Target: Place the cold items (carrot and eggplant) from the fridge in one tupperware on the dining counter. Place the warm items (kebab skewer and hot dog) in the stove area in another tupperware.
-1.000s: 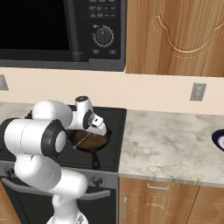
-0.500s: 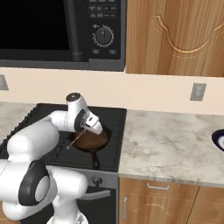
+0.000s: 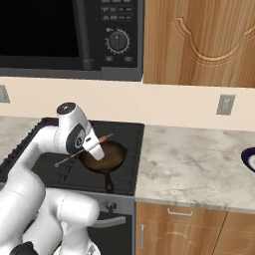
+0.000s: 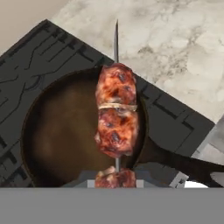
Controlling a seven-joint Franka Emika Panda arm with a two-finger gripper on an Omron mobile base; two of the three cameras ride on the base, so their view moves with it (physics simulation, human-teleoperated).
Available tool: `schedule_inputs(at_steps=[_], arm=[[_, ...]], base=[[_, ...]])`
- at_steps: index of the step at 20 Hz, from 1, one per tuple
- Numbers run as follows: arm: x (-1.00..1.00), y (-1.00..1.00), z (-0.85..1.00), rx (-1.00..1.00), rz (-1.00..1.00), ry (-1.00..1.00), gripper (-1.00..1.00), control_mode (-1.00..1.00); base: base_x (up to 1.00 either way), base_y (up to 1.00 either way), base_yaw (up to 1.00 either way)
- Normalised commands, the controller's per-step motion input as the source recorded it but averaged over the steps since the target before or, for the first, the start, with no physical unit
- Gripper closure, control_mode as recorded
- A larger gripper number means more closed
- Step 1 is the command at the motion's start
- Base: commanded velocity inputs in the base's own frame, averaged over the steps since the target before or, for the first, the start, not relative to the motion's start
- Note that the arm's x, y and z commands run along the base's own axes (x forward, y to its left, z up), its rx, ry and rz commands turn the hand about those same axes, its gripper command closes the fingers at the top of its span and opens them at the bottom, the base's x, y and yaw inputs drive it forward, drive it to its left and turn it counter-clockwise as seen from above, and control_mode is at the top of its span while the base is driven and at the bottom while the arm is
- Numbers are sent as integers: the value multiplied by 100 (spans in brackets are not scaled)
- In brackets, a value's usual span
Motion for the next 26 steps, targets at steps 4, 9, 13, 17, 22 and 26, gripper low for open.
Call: schedule_inputs(at_steps=[4, 9, 13, 17, 22, 26], arm=[[-67, 0, 69, 10, -35, 0, 100, -100], [-73, -4, 62, 17, -19, 1, 100, -100], [-91, -7, 40, 20, -10, 0, 100, -100], [-96, -2, 38, 15, -4, 0, 100, -100], [-52, 0, 32, 5, -4, 0, 100, 100], [0, 0, 0, 0, 0, 0, 100, 100]], base=[[0, 0, 0], [0, 0, 0], [0, 0, 0], [0, 0, 0], [-24, 0, -2], [-45, 6, -1]])
